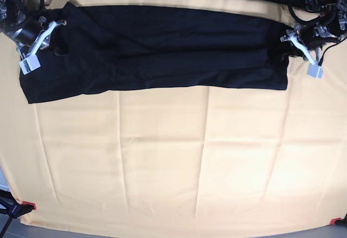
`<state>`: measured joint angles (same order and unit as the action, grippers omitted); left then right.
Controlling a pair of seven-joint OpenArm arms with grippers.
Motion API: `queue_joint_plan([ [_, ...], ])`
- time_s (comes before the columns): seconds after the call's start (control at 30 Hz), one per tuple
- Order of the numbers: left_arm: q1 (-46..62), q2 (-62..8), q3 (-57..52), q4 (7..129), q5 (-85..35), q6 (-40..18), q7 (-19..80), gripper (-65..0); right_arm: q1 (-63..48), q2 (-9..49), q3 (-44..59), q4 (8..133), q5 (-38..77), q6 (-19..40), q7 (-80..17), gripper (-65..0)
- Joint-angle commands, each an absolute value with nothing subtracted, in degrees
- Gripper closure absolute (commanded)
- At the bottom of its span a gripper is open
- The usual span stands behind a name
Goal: Fold the T-shirt properly
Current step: 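Hold both shirt ends and pull the left end slightly inward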
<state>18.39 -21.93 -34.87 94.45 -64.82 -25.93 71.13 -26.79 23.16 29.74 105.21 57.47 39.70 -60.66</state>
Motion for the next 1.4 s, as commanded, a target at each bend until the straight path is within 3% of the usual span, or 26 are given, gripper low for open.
queue_joint_plan([
  [0.0,18.0,-23.2,-35.2,95.2,-65.8,-26.2,70.5,-8.9,-26.7,24.1,30.2,106.0,58.7,40.0,-60.2,0.0],
  [0.07,18.1,-23.2,-35.3,95.2,-65.8,-26.2,70.5,-15.3,-26.7,24.1,30.2,106.0,58.7,40.0,-60.2,0.0],
  [0.2,18.1,-23.2,-35.3,95.2,-65.7,-26.1,70.5,-37.5,-26.7,24.1,30.2,106.0,58.7,40.0,-60.2,0.0],
  [0.27,18.1,-23.2,-35.3,95.2,-64.4,-26.1,70.5,-41.8,-26.7,24.1,30.2,106.0,58.7,40.0,-60.2,0.0],
  [0.53,18.1,-23.2,-36.2,95.2,-55.5,-22.2,67.7,-41.8,-26.7,24.1,30.2,106.0,58.7,40.0,-60.6,0.0],
  [1.03,18.3,-23.6,-42.3,95.2,-54.5,-21.3,67.4,-41.8,-26.7,24.1,30.2,106.0,58.7,40.0,-60.6,0.0],
  [1.37,18.4,-23.6,-31.0,95.1,-51.2,-20.3,66.1,-41.8,-26.7,24.1,30.2,106.0,60.0,40.0,-60.7,0.0],
])
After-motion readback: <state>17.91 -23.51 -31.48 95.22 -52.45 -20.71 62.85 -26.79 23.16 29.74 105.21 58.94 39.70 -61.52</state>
